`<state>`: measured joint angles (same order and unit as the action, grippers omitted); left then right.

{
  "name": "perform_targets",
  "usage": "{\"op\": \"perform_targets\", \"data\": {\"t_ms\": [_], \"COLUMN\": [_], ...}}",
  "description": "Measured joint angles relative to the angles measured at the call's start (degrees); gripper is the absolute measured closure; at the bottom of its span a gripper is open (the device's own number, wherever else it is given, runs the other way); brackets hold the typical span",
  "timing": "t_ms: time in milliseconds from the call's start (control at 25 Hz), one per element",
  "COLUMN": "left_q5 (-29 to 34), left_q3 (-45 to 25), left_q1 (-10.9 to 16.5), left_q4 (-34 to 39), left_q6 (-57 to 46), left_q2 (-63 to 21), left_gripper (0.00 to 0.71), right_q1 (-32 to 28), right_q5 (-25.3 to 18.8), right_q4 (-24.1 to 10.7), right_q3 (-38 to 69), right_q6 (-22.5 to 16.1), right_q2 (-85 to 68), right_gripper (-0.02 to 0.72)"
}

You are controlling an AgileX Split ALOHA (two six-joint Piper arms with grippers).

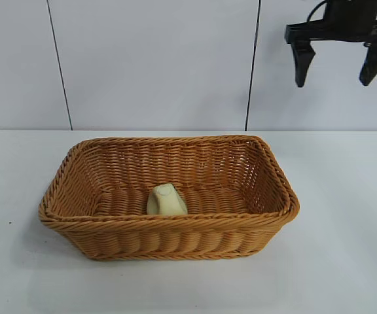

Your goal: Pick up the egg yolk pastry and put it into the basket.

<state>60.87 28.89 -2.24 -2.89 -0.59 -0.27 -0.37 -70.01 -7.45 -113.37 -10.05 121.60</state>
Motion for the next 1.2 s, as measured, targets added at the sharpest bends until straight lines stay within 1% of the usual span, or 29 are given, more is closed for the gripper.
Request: {"op": "perform_targets", "data": {"t_ms": [120,160,320,560,720,960,1200], "left_q5": [0.0,0.0,0.0,0.0,0.0,0.0,0.0], "left_q3": [0.0,0.0,0.0,0.0,0.0,0.0,0.0], "left_q1": [0.0,0.0,0.0,0.0,0.0,0.0,0.0], "left_q4": [0.0,0.0,0.0,0.0,0.0,0.0,0.11], "left_q6": [0.0,0.0,0.0,0.0,0.0,0.0,0.0], "left_q2": [0.0,0.0,0.0,0.0,0.0,0.0,0.0], "left_gripper": [0.044,0.044,0.044,0.044,0.044,0.044,0.044], "right_q1": [0.0,0.0,0.0,0.0,0.0,0.0,0.0], "right_q5": [0.0,0.11,0.11,0.13,0.13,0.13,0.27], "right_q4": [0.67,1.89,2.96,3.77,3.98,3.99,4.93], "right_q3": [0.0,0.83,7.02,22.47,34.78,52.89,65.86], "right_q6": [0.57,1.15,2.18,3.14,3.31,4.38,4.38], "right_q2": [0.0,-0.34,-3.75,-14.79,-24.75,-42.61,-60.43], "right_gripper": [0.01,0.01,0.01,0.01,0.01,0.01,0.01]}}
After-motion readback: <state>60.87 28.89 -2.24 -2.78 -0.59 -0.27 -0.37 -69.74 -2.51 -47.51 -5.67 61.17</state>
